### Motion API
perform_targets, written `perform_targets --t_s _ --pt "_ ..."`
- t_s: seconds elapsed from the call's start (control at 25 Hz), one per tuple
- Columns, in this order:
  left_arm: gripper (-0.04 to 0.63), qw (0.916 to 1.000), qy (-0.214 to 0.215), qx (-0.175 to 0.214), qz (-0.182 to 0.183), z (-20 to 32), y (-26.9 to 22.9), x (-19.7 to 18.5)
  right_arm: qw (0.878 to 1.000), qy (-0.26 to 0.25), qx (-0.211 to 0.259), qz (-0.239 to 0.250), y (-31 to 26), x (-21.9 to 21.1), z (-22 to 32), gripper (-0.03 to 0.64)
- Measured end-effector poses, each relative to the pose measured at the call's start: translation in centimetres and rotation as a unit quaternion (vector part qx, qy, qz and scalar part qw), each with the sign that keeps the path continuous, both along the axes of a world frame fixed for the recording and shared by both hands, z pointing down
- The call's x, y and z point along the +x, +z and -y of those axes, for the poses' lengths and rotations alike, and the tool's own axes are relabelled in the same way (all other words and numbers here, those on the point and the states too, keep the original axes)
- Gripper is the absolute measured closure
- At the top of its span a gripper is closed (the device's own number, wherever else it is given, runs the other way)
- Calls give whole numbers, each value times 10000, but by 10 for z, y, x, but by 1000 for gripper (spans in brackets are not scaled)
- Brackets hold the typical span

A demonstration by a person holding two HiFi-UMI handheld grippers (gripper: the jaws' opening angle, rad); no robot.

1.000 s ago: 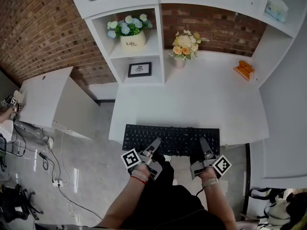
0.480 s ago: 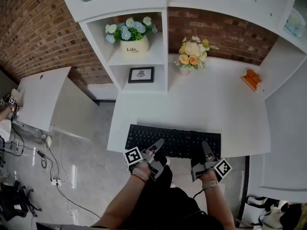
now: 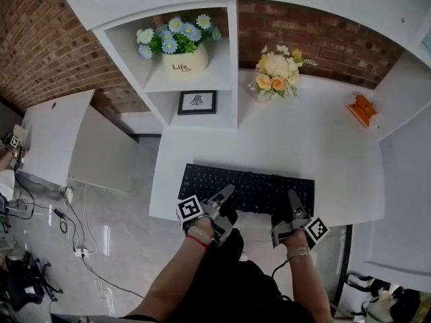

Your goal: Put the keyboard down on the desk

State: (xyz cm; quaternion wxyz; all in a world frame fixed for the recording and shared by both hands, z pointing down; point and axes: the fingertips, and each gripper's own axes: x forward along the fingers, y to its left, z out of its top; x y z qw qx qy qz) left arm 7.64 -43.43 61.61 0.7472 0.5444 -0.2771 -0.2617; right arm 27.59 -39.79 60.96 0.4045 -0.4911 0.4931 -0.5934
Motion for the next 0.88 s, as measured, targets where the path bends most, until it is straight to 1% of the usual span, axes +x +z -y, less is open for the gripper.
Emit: perform_targets --t_s 0.12,0.2,0.4,0.6,0.68,0.8,0.88 --pt "515 10000 -53 -71 -34 11 -5 2 10000 28 -26 6 2 1 11 546" --pt "514 9997 -170 -153 -81 19 -6 2 10000 60 -60 38 3 1 17 546" --pt "500 9985 -413 -333 -147 32 -2 1 9994 138 -276 125 11 6 26 546" --pt "499 9968 -569 -547 -142 38 1 -3 9987 86 -455 198 15 2 36 546" --pt "477 9967 -586 -546 -105 41 3 -5 9981 109 -573 180 17 1 38 546" --pt "421 9970 -571 -524 -6 42 5 -6 9967 225 -753 181 21 -1 37 546" --pt "419 9970 -570 -514 -33 42 5 -6 9963 296 -793 175 21 0 37 548"
